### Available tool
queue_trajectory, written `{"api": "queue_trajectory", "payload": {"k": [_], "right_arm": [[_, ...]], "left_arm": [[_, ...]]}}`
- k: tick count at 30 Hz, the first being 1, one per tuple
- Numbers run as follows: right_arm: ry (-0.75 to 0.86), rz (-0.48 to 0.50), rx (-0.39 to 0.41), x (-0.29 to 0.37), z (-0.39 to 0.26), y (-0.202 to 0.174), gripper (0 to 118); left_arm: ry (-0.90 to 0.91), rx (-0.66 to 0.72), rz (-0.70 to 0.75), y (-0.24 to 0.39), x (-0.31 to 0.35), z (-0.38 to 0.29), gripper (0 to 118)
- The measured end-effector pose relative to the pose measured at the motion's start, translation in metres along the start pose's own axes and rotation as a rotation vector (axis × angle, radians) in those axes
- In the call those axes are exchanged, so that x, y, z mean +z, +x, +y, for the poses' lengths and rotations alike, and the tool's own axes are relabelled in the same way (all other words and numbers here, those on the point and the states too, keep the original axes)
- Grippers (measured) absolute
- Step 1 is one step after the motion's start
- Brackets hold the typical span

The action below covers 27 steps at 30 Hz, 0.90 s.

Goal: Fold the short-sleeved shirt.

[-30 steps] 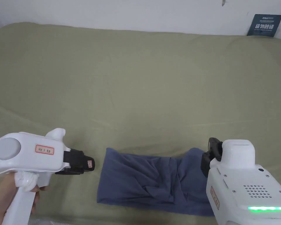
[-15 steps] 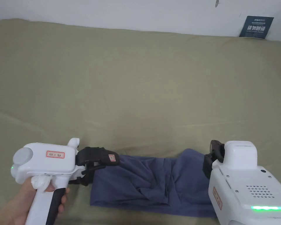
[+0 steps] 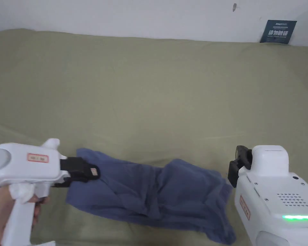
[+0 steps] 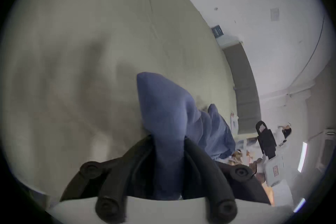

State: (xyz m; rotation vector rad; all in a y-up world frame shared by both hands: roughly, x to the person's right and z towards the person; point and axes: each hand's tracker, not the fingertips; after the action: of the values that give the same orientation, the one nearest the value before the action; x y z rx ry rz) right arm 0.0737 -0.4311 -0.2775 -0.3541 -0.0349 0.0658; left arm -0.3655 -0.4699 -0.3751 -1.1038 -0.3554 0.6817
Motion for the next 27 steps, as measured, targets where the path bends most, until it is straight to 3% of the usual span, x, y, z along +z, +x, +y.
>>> {"api": "queue_trajectory", "payload": {"k": [4,8,14,21,22,23,24,25,26,27], "right_arm": [[0.024,0.008,-0.008,-0.001,0.007,0.000,0],[0.038,0.012,-0.025,-0.001,0.009,-0.002,0],[0.032,0.015,-0.027,0.005,0.005,0.000,0],[0.016,-0.012,-0.019,0.008,-0.002,0.015,0],[0.013,-0.018,-0.023,0.009,-0.003,0.017,0],[0.007,-0.019,-0.028,0.009,-0.003,0.020,0],[-0.003,-0.024,-0.031,0.010,-0.004,0.023,0],[-0.003,-0.030,-0.037,0.010,-0.006,0.027,0],[-0.005,-0.035,-0.040,0.011,-0.007,0.030,0],[-0.009,-0.041,-0.043,0.011,-0.008,0.033,0]], "left_arm": [[0.113,-0.058,0.194,0.006,0.062,0.007,14],[0.093,-0.139,0.262,0.032,0.071,0.006,14],[-0.005,-0.273,0.214,0.108,0.018,-0.008,14],[-0.147,-0.439,0.274,0.178,-0.092,-0.042,16],[-0.146,-0.483,0.297,0.183,-0.106,-0.048,19],[-0.122,-0.521,0.274,0.183,-0.118,-0.050,31],[-0.129,-0.535,0.268,0.185,-0.129,-0.053,82],[-0.140,-0.526,0.269,0.186,-0.133,-0.054,118],[-0.091,-0.524,0.223,0.186,-0.123,-0.053,117],[-0.078,-0.521,0.210,0.190,-0.113,-0.050,101]]}}
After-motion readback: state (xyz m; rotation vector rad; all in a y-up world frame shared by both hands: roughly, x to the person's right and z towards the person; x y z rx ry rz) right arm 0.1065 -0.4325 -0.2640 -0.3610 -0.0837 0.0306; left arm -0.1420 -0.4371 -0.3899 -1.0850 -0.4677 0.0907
